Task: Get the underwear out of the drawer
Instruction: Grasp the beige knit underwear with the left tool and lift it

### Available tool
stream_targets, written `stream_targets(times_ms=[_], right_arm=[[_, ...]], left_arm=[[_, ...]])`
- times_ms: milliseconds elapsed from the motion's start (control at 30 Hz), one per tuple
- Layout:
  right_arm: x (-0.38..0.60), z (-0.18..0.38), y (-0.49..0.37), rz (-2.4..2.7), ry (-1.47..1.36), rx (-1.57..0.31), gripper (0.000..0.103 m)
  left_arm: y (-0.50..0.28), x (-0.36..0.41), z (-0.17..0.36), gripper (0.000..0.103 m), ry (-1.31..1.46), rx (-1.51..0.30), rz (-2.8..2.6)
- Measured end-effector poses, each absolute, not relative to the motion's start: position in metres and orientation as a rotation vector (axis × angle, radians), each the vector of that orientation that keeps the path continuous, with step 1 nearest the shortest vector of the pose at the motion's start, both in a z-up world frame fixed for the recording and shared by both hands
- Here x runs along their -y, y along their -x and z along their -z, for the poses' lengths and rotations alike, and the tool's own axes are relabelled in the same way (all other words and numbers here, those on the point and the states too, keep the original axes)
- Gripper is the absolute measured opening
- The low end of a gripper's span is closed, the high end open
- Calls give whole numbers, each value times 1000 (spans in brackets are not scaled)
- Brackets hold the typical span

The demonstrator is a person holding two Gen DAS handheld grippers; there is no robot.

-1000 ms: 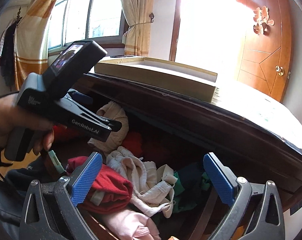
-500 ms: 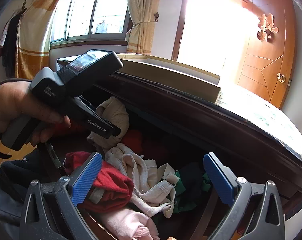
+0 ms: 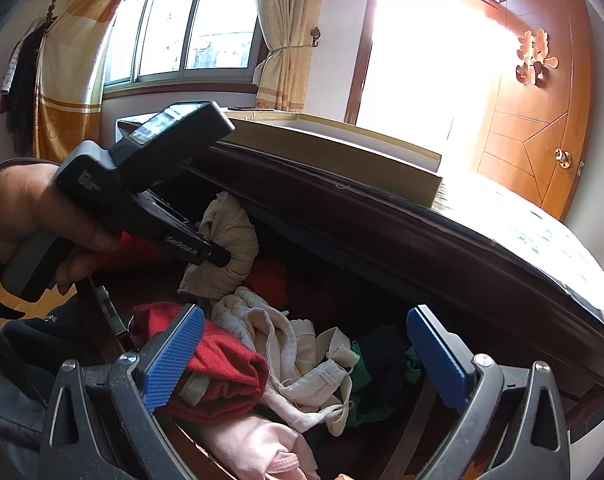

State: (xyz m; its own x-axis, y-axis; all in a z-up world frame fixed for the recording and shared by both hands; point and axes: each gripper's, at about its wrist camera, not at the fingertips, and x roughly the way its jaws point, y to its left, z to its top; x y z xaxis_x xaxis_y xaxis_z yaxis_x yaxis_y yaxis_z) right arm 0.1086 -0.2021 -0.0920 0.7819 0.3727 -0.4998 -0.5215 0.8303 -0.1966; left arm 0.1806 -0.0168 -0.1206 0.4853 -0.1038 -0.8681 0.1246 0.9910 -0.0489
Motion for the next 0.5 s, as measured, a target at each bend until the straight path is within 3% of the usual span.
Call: stream_targets(times_ms=[500], right_arm=[[202, 93, -107, -490, 337, -464, 102]], left_arm=[[-124, 16, 102, 11, -30, -881, 160]])
